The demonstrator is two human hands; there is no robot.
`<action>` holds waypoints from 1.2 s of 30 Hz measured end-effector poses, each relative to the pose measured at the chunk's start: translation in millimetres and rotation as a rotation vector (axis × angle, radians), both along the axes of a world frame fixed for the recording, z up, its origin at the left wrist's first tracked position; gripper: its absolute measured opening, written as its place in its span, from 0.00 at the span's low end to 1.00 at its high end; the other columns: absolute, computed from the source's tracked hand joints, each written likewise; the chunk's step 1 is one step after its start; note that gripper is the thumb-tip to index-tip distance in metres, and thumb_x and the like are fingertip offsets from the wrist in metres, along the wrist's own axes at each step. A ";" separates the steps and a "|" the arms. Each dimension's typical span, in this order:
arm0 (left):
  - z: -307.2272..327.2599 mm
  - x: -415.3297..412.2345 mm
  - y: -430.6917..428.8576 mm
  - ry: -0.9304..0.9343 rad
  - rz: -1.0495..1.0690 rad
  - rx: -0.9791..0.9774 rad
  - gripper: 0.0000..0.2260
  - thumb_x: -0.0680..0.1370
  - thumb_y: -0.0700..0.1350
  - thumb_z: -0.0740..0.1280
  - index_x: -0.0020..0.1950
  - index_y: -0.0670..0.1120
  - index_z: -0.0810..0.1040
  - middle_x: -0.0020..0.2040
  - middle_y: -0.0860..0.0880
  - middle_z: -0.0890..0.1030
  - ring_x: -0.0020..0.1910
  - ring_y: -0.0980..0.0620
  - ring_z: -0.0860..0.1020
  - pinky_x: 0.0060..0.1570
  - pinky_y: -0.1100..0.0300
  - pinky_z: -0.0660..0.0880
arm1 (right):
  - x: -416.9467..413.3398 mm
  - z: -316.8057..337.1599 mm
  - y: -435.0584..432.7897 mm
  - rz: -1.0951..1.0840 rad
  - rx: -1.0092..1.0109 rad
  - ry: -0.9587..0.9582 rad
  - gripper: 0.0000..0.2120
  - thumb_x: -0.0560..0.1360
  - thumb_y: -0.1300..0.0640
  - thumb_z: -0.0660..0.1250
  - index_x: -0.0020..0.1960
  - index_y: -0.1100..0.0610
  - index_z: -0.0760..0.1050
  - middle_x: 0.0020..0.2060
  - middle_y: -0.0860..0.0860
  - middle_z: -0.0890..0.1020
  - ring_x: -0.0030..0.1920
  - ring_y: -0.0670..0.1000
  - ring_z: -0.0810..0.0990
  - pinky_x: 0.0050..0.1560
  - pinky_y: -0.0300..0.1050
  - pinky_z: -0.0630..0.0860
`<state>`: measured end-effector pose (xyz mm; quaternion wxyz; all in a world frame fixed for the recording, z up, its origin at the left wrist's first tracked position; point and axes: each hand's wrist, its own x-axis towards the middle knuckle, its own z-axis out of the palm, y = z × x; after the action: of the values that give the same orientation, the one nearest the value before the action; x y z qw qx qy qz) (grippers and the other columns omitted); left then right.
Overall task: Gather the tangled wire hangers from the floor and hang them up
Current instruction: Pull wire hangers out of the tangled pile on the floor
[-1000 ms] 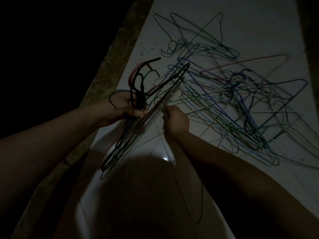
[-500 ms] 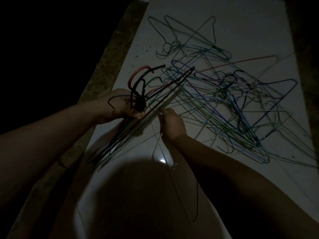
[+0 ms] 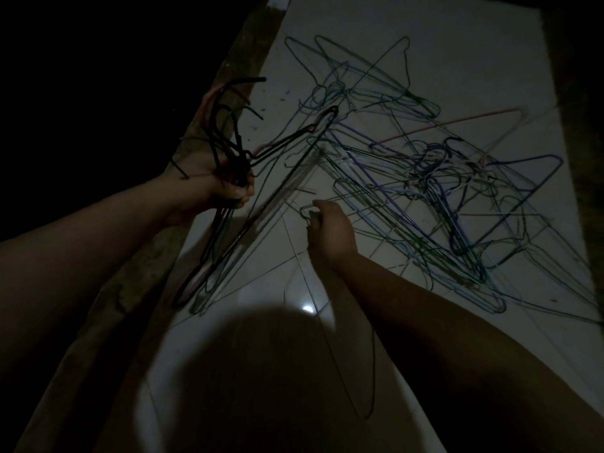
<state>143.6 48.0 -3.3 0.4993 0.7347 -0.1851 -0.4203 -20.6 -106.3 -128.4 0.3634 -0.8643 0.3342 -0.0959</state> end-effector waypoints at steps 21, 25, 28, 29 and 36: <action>46.2 -108.1 -123.0 0.033 0.033 -0.165 0.12 0.77 0.30 0.59 0.45 0.46 0.74 0.41 0.49 0.76 0.34 0.59 0.80 0.36 0.67 0.79 | -176.1 40.8 -135.6 -0.539 -0.266 0.163 0.17 0.80 0.52 0.59 0.65 0.58 0.73 0.61 0.56 0.77 0.62 0.57 0.73 0.60 0.49 0.66; 50.0 -136.6 -142.9 0.081 0.041 -0.217 0.12 0.78 0.29 0.57 0.44 0.44 0.74 0.40 0.48 0.76 0.30 0.60 0.79 0.35 0.68 0.78 | -219.5 27.0 -160.8 -0.595 -0.214 0.295 0.19 0.81 0.51 0.58 0.68 0.58 0.70 0.64 0.56 0.75 0.64 0.58 0.71 0.61 0.48 0.66; 46.9 -146.0 -148.9 0.079 0.039 -0.198 0.12 0.77 0.29 0.58 0.45 0.44 0.75 0.41 0.48 0.77 0.31 0.59 0.79 0.37 0.68 0.78 | -230.8 18.7 -165.5 -0.483 -0.108 0.411 0.19 0.80 0.53 0.59 0.68 0.58 0.70 0.65 0.57 0.75 0.64 0.59 0.72 0.61 0.49 0.69; 45.7 -147.8 -150.2 0.080 0.028 -0.192 0.11 0.77 0.29 0.59 0.47 0.43 0.75 0.41 0.48 0.77 0.33 0.58 0.79 0.38 0.67 0.78 | -231.4 15.6 -164.8 -0.419 -0.088 0.446 0.17 0.80 0.54 0.60 0.67 0.58 0.71 0.64 0.58 0.75 0.63 0.60 0.73 0.60 0.50 0.70; 38.5 -154.3 -155.6 0.038 0.016 -0.157 0.11 0.77 0.29 0.59 0.46 0.44 0.75 0.41 0.48 0.76 0.37 0.56 0.78 0.40 0.68 0.78 | -221.9 2.5 -167.4 -0.477 0.045 0.345 0.10 0.80 0.55 0.59 0.42 0.59 0.73 0.44 0.60 0.80 0.48 0.60 0.78 0.42 0.45 0.67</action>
<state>-10.7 -107.6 35.2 0.5621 0.6867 -0.2017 -0.4144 -242.5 -273.7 -125.8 0.2876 -0.7564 0.5870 -0.0228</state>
